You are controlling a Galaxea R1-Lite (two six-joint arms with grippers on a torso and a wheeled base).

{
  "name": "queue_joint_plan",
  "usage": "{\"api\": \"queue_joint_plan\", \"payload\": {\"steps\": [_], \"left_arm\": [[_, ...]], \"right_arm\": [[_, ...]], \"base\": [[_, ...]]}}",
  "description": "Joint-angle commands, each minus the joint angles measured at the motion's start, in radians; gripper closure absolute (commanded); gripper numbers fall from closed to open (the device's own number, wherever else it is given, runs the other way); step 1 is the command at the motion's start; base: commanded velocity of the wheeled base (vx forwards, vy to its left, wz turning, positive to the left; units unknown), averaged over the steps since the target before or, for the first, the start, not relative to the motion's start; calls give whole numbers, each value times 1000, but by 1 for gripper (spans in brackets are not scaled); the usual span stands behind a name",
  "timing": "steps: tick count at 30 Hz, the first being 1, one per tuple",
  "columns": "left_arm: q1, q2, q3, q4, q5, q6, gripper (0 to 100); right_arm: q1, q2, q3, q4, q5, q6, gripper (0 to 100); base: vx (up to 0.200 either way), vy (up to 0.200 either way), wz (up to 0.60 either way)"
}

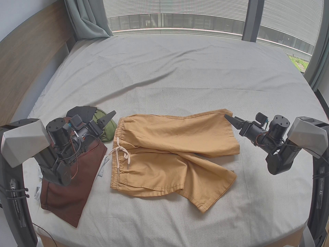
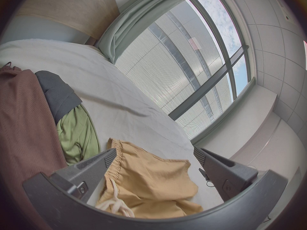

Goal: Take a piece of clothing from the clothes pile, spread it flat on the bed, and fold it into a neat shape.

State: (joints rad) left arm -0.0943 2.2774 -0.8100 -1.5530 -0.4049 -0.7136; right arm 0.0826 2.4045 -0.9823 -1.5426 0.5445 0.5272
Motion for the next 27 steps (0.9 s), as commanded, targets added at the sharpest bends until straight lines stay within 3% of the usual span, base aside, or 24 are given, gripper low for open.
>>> {"api": "queue_joint_plan", "payload": {"steps": [1, 7, 12, 27], "left_arm": [[4, -197, 192, -1, -77, 5, 0], [7, -269, 304, -1, -132, 45, 0], [7, -263, 324, -1, -149, 123, 0], [10, -228, 354, -1, -176, 249, 0]], "right_arm": [[36, -173, 241, -1, -5, -35, 0], [40, -237, 389, -1, -5, -107, 0], [42, -268, 510, 1, -1, -112, 0], [32, -211, 625, 2, -9, -135, 0]], "base": [[0, 0, 0], [0, 0, 0], [0, 0, 0], [0, 0, 0]]}}
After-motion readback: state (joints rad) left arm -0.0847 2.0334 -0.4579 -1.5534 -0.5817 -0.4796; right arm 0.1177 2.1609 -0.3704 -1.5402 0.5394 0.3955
